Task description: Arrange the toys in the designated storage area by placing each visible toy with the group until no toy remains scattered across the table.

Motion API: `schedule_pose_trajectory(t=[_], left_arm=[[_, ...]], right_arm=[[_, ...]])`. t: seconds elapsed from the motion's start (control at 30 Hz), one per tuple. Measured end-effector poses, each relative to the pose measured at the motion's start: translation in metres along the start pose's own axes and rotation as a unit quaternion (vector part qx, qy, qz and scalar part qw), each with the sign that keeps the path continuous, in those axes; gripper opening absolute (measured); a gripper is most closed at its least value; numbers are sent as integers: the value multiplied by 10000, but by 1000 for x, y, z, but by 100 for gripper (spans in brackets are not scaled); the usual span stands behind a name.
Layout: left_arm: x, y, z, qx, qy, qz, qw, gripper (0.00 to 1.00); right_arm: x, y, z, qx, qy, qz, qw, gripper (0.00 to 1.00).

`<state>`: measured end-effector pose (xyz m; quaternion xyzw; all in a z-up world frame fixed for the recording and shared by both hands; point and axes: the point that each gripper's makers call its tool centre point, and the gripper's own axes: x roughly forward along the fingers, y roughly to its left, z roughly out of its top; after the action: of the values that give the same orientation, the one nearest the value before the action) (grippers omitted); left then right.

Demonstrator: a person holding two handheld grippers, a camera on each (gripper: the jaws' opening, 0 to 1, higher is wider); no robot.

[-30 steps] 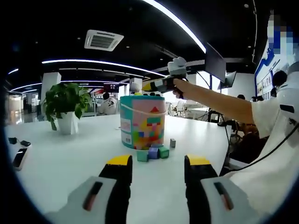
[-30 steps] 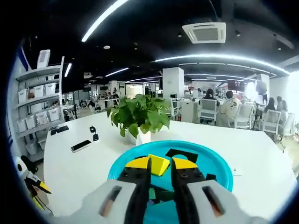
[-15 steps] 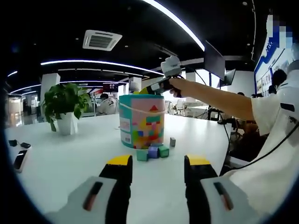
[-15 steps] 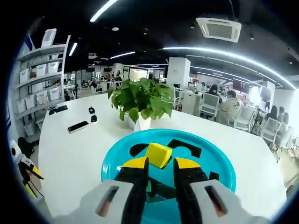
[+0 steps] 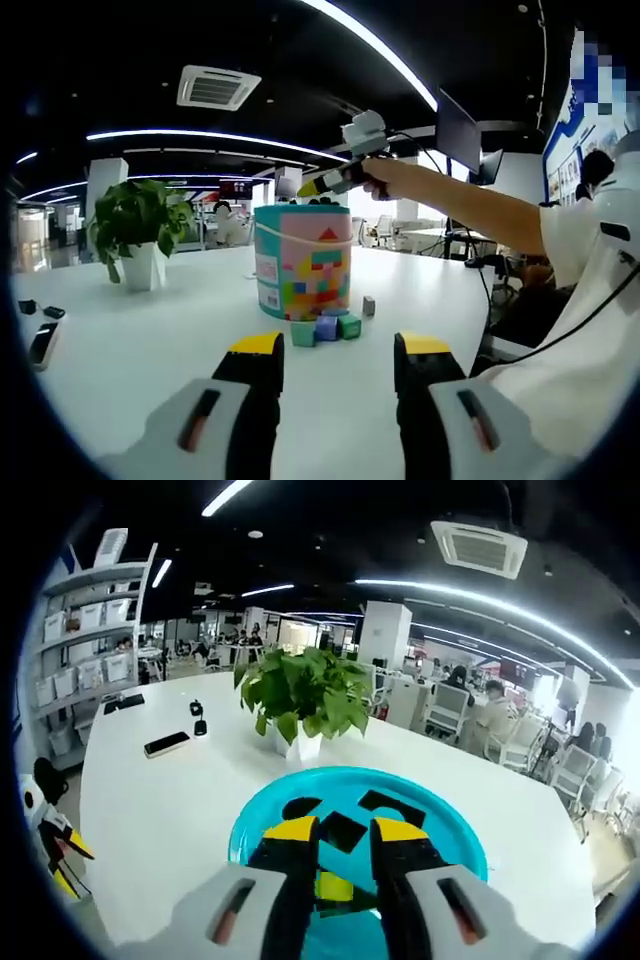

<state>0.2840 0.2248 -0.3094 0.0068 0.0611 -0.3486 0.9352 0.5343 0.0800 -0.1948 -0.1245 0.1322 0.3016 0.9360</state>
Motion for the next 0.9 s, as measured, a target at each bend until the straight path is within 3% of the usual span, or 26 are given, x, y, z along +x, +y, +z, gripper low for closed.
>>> schedule_pose_trajectory(t=[0.1, 0.2, 0.33, 0.43, 0.57, 0.63, 0.9], left_arm=[[-1, 1, -1, -21, -5, 2, 10000, 45], [-1, 2, -2, -50, 1, 24, 10000, 45], [-1, -1, -1, -38, 19, 0, 10000, 45], [-1, 0, -1, -66, 15, 17, 10000, 46], [-2, 4, 0, -172, -34, 72, 9998, 47], [-1, 6, -1, -179, -10, 102, 9998, 47], [2, 3, -2, -152, 52, 106, 9998, 47]], right_arm=[[-11, 7, 11, 74, -515, 103, 9986, 24], [-23, 7, 18, -56, -996, -156, 9949, 30], [-29, 8, 11, -297, -1010, -263, 9941, 31], [-34, 14, 9, -55, -1177, 76, 9930, 33], [-43, 20, 5, -101, -1272, 417, 9910, 35], [-50, 27, 4, -132, -1424, 798, 9865, 36], [-80, 17, -20, -412, -1382, 778, 9865, 37]])
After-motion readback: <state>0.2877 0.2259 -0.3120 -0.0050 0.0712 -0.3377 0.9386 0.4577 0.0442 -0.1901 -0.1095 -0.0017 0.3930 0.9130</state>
